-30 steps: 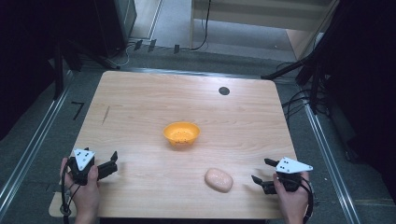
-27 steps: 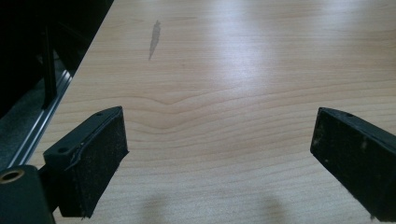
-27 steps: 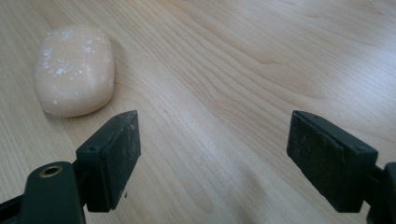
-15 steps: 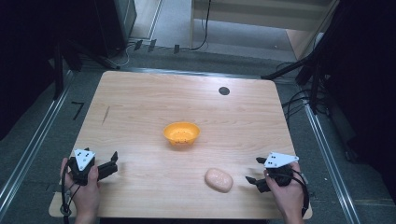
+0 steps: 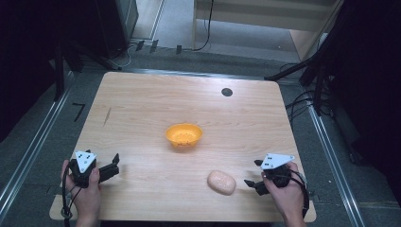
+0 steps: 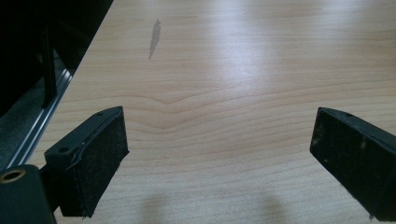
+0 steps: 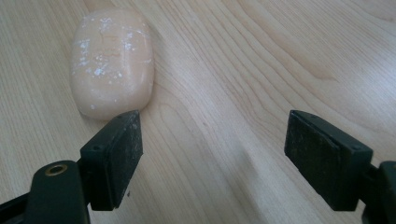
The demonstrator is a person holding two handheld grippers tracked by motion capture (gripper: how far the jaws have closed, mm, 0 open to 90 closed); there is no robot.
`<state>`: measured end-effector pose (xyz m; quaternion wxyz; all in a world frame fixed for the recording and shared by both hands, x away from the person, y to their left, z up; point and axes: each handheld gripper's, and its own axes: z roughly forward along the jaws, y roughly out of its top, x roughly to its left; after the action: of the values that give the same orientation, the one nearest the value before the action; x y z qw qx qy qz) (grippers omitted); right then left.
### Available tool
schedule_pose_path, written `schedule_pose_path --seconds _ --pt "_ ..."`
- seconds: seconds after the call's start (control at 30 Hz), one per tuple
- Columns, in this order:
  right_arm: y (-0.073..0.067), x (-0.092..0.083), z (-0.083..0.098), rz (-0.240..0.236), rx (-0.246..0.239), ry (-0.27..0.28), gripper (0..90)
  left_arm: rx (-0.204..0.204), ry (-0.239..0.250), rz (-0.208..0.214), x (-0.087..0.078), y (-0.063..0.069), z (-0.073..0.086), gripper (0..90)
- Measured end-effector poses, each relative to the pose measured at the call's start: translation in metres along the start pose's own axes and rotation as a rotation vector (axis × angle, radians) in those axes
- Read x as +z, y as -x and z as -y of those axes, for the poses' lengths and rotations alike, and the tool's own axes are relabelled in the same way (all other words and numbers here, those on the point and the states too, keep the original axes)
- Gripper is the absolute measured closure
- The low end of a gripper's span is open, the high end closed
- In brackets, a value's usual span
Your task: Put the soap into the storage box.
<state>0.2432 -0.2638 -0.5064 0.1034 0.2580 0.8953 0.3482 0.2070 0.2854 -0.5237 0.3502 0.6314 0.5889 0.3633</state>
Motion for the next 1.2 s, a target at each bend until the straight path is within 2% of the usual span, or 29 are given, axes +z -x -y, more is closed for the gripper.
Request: schedule_pose_path --seconds 0.13,0.53,0.87,1.2 --pt "-0.002 0.002 -0.004 -0.007 -0.003 -0.013 20.8 0.000 0.000 0.000 0.000 0.000 0.000 4.6" --pt "-0.015 0.012 -0.025 -0.047 -0.056 -0.049 22.9 -0.002 0.003 0.003 0.000 0.000 0.000 4.6" --pt "-0.024 0.019 -0.034 -0.061 -0.063 -0.065 23.2 -0.001 0.002 0.004 0.000 0.000 0.000 5.3" --pt "-0.033 0.031 -0.042 -0.097 -0.082 -0.092 24.2 -0.001 0.001 0.003 0.000 0.000 0.000 5.3"
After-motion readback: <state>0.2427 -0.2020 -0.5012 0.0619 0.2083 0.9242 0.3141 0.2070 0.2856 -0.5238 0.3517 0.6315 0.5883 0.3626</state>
